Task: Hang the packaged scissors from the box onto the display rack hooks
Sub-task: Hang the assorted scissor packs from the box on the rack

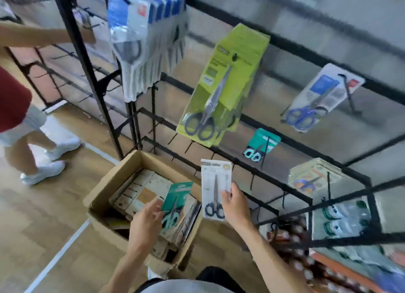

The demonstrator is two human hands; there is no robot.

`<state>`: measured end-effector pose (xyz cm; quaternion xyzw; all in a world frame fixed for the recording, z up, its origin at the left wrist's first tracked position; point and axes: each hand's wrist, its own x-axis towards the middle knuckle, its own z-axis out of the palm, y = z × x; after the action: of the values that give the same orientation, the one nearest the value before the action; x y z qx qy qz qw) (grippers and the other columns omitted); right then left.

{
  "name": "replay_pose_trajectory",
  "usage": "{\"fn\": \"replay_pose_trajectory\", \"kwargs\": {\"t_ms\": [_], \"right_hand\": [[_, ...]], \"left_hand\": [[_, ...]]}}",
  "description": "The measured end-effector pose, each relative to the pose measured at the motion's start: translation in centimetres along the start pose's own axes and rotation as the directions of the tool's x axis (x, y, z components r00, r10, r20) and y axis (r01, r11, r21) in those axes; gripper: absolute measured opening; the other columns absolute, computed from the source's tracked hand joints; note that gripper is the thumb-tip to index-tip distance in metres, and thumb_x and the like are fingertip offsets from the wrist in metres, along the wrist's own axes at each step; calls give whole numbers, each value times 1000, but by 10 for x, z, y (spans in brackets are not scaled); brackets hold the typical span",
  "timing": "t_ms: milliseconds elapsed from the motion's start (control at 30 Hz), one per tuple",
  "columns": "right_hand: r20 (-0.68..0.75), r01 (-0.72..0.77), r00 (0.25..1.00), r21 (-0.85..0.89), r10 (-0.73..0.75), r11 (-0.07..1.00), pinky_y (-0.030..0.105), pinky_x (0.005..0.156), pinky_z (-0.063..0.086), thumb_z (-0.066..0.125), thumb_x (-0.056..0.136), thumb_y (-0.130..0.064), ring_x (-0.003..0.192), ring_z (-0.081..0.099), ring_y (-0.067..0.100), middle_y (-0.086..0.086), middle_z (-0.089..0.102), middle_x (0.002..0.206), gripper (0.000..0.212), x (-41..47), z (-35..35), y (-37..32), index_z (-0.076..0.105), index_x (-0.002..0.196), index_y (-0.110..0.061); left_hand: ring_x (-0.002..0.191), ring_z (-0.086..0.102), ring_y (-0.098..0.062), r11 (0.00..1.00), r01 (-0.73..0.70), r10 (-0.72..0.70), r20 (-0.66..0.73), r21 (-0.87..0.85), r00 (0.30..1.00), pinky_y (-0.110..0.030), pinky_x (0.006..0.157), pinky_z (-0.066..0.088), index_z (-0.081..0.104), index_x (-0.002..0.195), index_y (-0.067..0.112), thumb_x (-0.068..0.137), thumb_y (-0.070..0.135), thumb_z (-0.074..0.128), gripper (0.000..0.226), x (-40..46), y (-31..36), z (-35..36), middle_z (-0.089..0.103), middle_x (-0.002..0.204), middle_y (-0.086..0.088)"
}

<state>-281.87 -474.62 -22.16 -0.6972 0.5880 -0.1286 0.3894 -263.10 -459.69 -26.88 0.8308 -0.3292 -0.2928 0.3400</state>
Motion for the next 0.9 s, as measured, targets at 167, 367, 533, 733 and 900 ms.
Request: {"fn": "replay_pose_trajectory", "kwargs": {"t_ms": [167, 367, 533, 733, 900], "right_hand": [[-197, -5, 980, 15, 8, 1000, 6, 51, 39, 47, 103, -14, 73, 53, -4, 0, 62, 96, 8, -38, -56, 31, 54, 105, -10], [-285, -34, 957, 75, 54, 997, 26, 63, 46, 48, 102, -19, 78, 60, 20, 1, 63, 89, 11, -91, -106, 76, 54, 102, -10], [-323, -18, 945, 106, 52, 994, 14, 65, 45, 45, 104, -18, 81, 61, 12, -1, 63, 94, 7, -144, -133, 102, 51, 105, -19], [-375, -26, 924, 128, 73, 991, 23, 79, 49, 46, 104, -20, 94, 60, 8, -11, 61, 105, 17, -185, -165, 126, 54, 119, -18], [-511, 13, 858, 119, 50, 993, 16, 66, 42, 50, 101, -18, 85, 57, 12, -11, 59, 96, 17, -180, -217, 106, 49, 118, -15]], "left_hand": [[74, 68, -5, 977, -215, 215, 71, -7, 974, -31, 55, 61, 63, 102, 26, 96, 11, 60, 16, -6, 55, 16, 70, 94, 6], [78, 72, -11, 925, -379, 380, 98, -29, 920, -38, 57, 62, 65, 104, 21, 94, 9, 62, 16, -41, 101, 34, 74, 97, 1], [69, 69, -9, 865, -500, 493, 118, 36, 862, -12, 47, 51, 65, 99, 15, 93, 7, 64, 10, -81, 120, 45, 76, 93, -3], [74, 71, -10, 835, -549, 537, 165, 32, 827, -20, 49, 55, 61, 95, 25, 93, 7, 62, 18, -114, 144, 59, 74, 95, 3], [72, 69, -8, 765, -642, 631, 151, 42, 761, -15, 50, 47, 60, 100, 24, 94, 7, 61, 18, -116, 187, 60, 73, 96, 8]]}}
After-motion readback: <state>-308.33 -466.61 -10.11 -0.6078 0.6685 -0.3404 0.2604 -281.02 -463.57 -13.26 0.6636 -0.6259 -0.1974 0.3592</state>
